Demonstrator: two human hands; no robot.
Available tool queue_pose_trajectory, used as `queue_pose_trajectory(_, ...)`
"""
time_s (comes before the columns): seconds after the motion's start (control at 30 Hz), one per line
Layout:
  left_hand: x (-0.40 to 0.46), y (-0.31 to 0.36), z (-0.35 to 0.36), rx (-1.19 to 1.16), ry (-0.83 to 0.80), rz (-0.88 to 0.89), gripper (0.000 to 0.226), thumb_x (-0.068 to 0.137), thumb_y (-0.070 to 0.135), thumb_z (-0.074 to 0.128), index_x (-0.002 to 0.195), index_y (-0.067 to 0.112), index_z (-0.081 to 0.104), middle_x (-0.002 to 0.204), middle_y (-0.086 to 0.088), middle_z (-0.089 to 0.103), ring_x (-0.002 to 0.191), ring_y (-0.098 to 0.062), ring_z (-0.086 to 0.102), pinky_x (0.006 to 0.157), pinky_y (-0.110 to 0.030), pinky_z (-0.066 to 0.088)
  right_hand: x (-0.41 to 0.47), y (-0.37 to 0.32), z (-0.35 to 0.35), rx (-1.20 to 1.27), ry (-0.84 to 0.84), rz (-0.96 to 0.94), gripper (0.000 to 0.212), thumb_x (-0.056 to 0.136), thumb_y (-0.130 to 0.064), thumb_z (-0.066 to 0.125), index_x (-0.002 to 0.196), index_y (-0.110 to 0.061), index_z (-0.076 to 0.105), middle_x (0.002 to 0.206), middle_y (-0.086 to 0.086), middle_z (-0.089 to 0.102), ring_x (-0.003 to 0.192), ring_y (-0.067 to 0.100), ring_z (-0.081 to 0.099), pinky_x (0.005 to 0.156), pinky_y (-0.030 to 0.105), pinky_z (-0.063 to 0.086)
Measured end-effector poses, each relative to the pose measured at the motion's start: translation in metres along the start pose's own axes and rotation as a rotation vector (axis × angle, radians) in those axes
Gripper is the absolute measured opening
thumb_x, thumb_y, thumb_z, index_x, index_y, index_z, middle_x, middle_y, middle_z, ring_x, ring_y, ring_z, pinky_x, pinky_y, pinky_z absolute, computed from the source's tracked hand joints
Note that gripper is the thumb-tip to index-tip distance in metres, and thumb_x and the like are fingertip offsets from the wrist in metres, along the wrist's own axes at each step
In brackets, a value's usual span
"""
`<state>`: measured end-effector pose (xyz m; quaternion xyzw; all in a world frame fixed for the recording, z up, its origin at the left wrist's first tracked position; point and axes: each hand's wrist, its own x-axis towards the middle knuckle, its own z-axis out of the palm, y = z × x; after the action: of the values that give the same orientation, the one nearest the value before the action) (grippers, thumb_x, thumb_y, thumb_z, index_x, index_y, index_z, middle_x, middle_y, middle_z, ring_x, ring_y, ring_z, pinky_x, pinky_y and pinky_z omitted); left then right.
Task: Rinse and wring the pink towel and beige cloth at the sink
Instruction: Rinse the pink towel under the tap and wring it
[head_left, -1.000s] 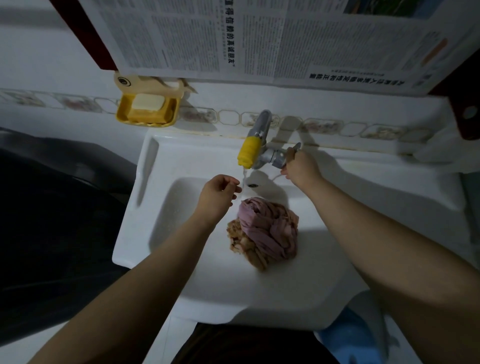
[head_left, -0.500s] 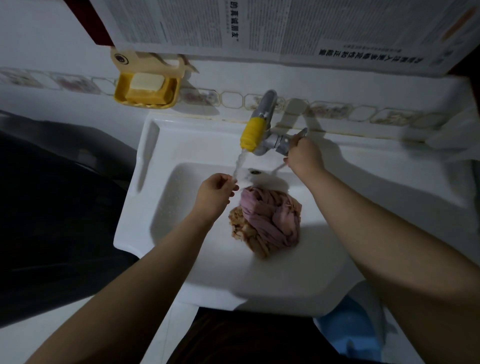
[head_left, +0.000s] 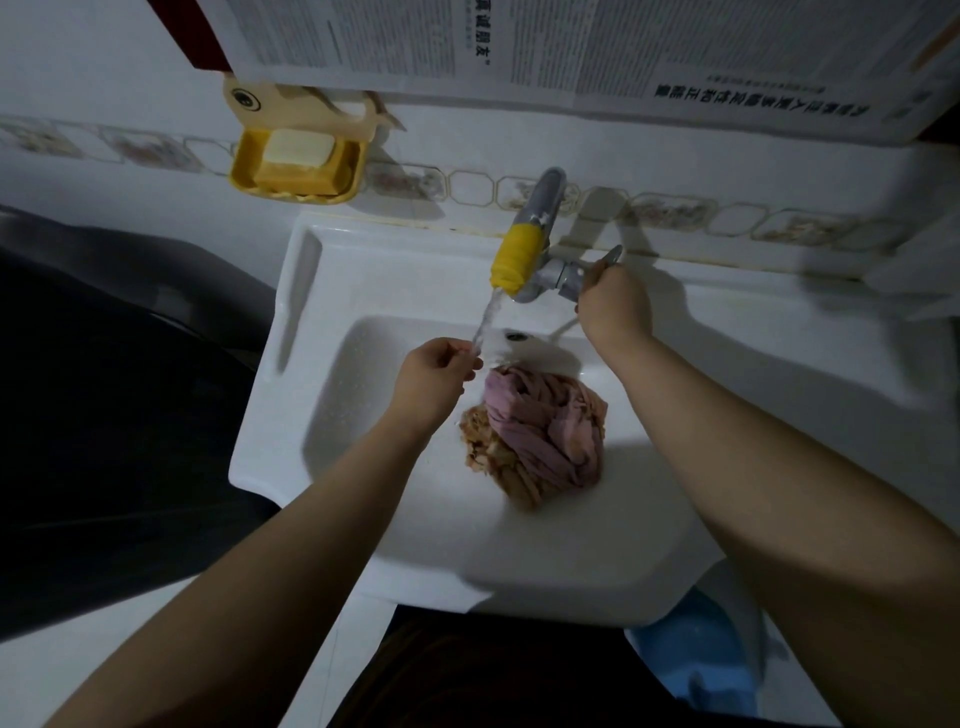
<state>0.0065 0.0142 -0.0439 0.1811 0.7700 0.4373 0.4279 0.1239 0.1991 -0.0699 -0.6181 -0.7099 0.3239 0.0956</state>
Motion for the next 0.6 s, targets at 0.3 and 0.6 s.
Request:
queue_pose_trajectory(0.3,0.001,-0.001,0.004,-0.013,-0.006,0.0,0.02,0.096,0.009,0.045,0.098,0.011,0.065,0.086,0.001,0.067,0.074,-0.009,0.061,0.066,-0.02,0.049,-0.004,-0.002,0.0,-0.007,0.067,-0.006,0.039,0.1,-0.03,0.033,0.104,0.001,0.057,0.103,0.024,0.065,0.096,0.04,0.061,0.068,0.032,0.037)
queue_pose_trajectory(0.6,0.006,-0.018,-0.001,-0.005,0.0,-0.021,0.022,0.095,0.007,0.044,0.093,0.015,0.065,0.084,0.003,0.068,0.077,-0.011,0.061,0.067,-0.021,0.049,-0.084,0.076,0.083,-0.315,-0.553,0.011,0.05,0.091,-0.042,0.052,0.129,-0.01,0.049,0.128,0.016,0.057,0.118,0.034,0.053,0.098,0.04,0.043)
